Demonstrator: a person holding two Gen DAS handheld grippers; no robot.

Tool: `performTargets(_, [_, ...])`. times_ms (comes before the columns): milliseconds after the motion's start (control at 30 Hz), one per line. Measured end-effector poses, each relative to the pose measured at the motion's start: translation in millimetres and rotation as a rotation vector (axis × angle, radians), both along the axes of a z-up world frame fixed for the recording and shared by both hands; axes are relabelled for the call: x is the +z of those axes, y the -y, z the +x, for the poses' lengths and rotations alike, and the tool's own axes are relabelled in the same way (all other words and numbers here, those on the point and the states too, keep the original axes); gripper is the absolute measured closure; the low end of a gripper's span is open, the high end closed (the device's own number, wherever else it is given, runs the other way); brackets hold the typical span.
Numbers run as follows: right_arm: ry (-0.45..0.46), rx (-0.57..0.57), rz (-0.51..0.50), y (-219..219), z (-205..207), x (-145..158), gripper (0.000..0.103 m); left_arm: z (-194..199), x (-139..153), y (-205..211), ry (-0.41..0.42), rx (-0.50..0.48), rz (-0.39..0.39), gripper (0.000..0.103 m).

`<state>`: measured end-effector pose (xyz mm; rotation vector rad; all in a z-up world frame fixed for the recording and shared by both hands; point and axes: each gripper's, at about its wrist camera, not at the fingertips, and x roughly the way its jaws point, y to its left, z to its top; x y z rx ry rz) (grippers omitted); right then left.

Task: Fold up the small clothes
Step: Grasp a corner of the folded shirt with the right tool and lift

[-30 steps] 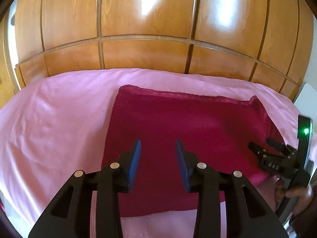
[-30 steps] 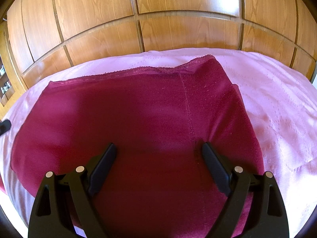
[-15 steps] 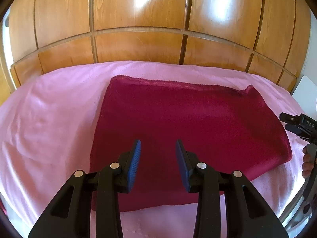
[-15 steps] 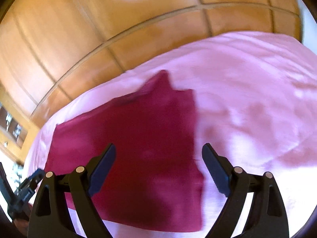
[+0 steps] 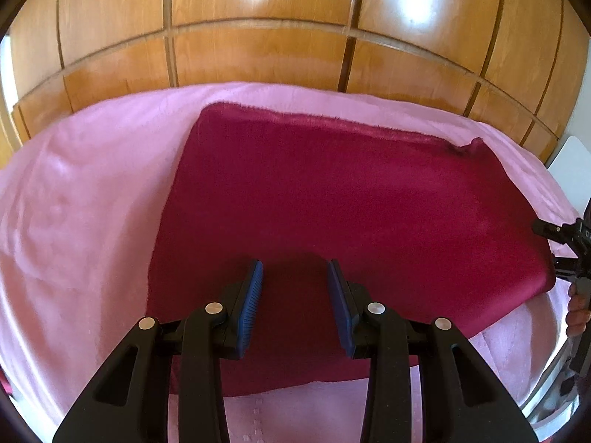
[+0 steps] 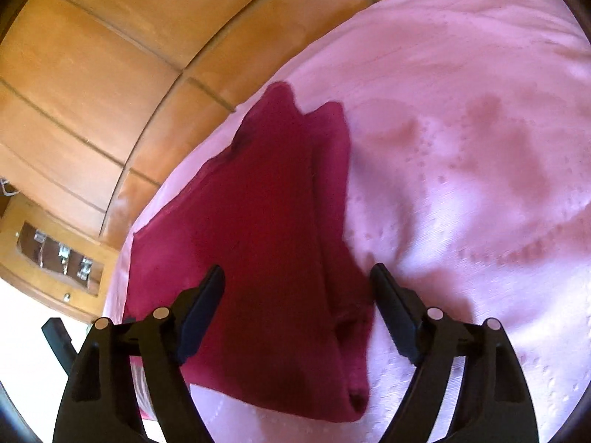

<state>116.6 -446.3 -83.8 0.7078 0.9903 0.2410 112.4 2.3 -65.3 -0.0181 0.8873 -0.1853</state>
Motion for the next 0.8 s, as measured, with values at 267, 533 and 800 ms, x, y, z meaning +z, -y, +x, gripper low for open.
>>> performTargets(267, [-0.008, 0.027, -0.008, -0.1, 0.8, -0.7, 0.043, -2.0, 3.1, -16.6, -0.003, 0.002, -0.107, 0.068])
performTargets(533, [-0.016, 0.089, -0.019, -6.8, 2.8, 0.6, 0.072, -5.7, 5.8, -22.3, -0.002, 0.011, -0.131, 0.068])
performTargets(800, [0.060, 0.140, -0.026, -30.0, 6.4, 45.1, 0.075, -1.4, 9.5, -50.2, -0.023, 0.013, -0.245, 0.068])
